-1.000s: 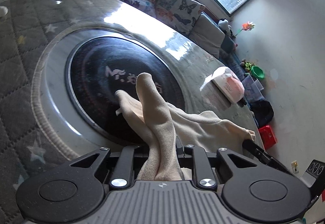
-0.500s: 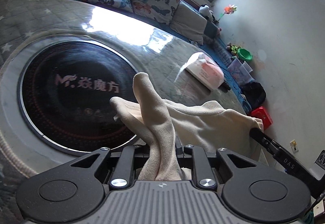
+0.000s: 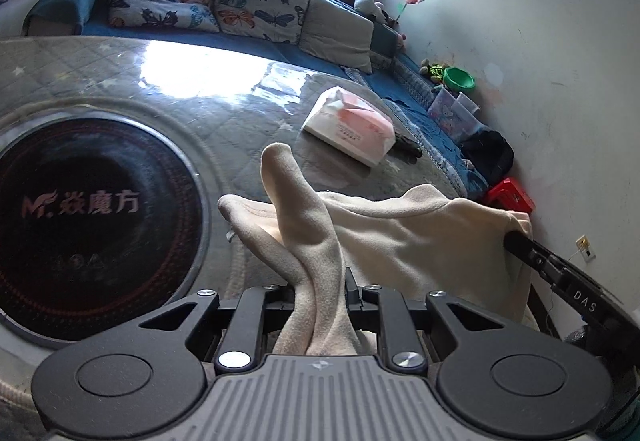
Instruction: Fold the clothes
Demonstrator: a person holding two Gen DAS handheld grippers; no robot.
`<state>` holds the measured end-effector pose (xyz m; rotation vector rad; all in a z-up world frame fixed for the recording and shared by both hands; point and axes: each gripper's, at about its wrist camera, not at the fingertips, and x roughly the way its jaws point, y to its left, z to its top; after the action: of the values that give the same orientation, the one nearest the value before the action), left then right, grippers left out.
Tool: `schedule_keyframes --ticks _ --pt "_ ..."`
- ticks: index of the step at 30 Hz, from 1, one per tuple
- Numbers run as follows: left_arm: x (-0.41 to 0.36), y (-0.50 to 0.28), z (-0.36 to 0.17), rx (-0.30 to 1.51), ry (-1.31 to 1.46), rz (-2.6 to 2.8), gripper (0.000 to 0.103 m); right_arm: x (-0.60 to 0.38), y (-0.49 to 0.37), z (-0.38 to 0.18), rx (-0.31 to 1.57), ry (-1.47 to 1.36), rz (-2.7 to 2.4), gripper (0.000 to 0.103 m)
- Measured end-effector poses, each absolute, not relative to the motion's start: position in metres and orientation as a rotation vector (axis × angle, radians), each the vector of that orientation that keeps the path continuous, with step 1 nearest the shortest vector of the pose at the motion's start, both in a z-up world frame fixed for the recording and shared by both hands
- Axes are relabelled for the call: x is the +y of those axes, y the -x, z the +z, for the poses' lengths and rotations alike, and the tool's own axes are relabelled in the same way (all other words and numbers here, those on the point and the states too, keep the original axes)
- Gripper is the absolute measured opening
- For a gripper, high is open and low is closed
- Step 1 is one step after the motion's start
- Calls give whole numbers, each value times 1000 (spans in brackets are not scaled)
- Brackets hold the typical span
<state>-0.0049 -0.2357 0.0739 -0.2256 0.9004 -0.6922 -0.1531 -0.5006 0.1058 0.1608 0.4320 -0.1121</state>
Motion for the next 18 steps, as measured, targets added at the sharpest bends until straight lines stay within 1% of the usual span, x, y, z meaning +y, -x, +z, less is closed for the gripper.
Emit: schedule_keyframes --ticks 18 --pt "-301 9 68 862 66 -672 19 -545 145 96 442 -170 -180 12"
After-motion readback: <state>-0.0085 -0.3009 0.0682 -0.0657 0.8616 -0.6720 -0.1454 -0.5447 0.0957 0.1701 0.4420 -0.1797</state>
